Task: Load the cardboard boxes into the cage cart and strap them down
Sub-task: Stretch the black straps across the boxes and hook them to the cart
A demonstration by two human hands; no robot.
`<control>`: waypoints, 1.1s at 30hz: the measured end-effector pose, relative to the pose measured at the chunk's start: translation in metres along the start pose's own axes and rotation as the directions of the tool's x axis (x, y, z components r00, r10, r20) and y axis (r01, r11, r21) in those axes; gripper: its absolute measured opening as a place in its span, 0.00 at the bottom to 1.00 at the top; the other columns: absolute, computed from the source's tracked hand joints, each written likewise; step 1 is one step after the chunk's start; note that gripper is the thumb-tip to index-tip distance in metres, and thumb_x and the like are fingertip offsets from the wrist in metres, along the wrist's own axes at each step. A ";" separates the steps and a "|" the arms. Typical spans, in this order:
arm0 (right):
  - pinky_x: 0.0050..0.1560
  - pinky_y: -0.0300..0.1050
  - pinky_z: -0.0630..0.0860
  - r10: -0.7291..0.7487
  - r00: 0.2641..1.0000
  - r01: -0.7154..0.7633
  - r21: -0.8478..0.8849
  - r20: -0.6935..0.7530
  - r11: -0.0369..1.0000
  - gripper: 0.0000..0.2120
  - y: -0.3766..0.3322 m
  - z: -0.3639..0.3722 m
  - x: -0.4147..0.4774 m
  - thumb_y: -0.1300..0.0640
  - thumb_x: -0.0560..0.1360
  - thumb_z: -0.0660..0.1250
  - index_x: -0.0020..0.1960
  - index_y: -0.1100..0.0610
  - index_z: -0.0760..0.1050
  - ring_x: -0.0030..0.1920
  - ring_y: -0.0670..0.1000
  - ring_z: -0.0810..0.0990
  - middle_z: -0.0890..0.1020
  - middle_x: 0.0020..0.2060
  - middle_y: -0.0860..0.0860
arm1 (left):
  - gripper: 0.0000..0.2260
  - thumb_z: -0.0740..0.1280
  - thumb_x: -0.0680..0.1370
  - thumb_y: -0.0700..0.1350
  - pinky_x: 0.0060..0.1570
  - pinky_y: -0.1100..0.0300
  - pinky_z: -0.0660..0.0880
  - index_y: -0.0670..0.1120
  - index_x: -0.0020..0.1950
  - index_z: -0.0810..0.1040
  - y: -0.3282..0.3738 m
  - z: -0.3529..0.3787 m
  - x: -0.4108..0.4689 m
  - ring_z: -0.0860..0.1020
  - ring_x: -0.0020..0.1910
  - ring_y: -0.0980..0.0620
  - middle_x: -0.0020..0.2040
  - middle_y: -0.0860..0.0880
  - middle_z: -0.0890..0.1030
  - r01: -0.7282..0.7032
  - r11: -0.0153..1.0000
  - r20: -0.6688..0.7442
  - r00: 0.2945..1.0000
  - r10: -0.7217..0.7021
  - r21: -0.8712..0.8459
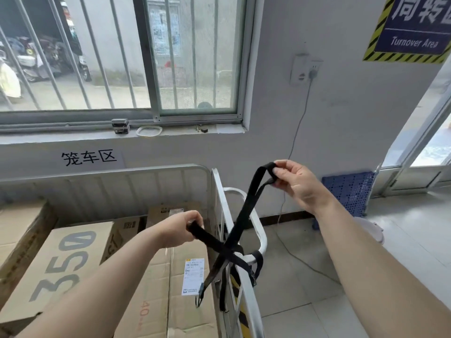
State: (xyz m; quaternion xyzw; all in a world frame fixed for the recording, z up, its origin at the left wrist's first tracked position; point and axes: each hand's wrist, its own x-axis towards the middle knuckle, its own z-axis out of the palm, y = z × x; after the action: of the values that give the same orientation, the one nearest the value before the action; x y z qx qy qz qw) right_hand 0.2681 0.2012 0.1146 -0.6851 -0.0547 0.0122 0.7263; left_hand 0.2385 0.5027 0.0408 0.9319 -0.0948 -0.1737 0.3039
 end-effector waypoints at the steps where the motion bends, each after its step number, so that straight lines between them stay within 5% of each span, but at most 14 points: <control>1: 0.44 0.39 0.80 -0.032 0.999 0.032 0.036 -0.011 0.999 0.09 -0.012 -0.002 0.002 0.66 0.80 0.60 0.48 0.56 0.76 0.38 0.45 0.81 0.83 0.37 0.47 | 0.14 0.67 0.74 0.35 0.48 0.56 0.78 0.56 0.45 0.73 -0.007 0.002 -0.001 0.78 0.43 0.52 0.47 0.52 0.79 0.044 0.998 0.008 0.999 -0.045 0.040; 5: 0.44 0.38 0.78 -0.144 0.989 0.149 0.141 -0.047 0.979 0.09 -0.058 -0.008 0.010 0.63 0.81 0.58 0.50 0.54 0.76 0.41 0.44 0.82 0.85 0.42 0.47 | 0.10 0.64 0.73 0.39 0.40 0.64 0.73 0.55 0.46 0.76 -0.023 0.015 -0.006 0.76 0.44 0.55 0.50 0.52 0.78 0.180 0.978 0.069 0.980 -0.188 0.109; 10: 0.50 0.43 0.78 -0.268 0.958 0.288 0.309 -0.106 0.906 0.08 -0.120 -0.016 0.017 0.62 0.81 0.58 0.52 0.54 0.74 0.43 0.45 0.82 0.85 0.46 0.49 | 0.07 0.63 0.78 0.50 0.34 0.70 0.63 0.56 0.52 0.80 -0.044 0.034 -0.006 0.73 0.44 0.60 0.46 0.58 0.78 0.184 0.935 0.012 0.980 -0.197 0.305; 19: 0.63 0.50 0.75 -0.444 0.893 0.416 0.523 -0.078 0.744 0.07 -0.188 -0.019 0.010 0.62 0.79 0.61 0.53 0.58 0.77 0.49 0.51 0.82 0.84 0.52 0.54 | 0.13 0.62 0.79 0.45 0.48 0.66 0.69 0.49 0.63 0.77 -0.058 0.068 -0.004 0.74 0.50 0.54 0.56 0.51 0.79 0.197 0.922 0.086 0.967 -0.239 0.334; 26: 0.55 0.50 0.77 -0.300 0.952 0.267 0.318 0.056 0.910 0.08 -0.155 -0.011 0.020 0.61 0.78 0.60 0.50 0.57 0.78 0.49 0.52 0.81 0.83 0.48 0.53 | 0.12 0.63 0.77 0.45 0.43 0.65 0.70 0.48 0.57 0.81 -0.059 0.080 0.001 0.74 0.45 0.52 0.49 0.50 0.80 0.216 0.934 0.207 0.937 -0.280 0.285; 33: 0.43 0.42 0.71 -0.219 0.974 0.190 0.335 0.052 0.923 0.07 -0.137 -0.007 0.025 0.59 0.66 0.57 0.36 0.56 0.73 0.40 0.51 0.75 0.83 0.36 0.54 | 0.12 0.64 0.76 0.46 0.50 0.61 0.73 0.48 0.58 0.79 -0.067 0.089 0.003 0.78 0.52 0.49 0.54 0.48 0.80 0.256 0.926 0.212 0.924 -0.319 0.277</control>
State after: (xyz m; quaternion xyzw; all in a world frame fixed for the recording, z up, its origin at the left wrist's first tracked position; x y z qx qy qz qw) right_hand 0.2856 0.1886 0.2526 -0.5440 -0.1549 -0.0245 0.8243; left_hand 0.2124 0.5074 -0.0672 0.9359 -0.0149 -0.3213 0.1435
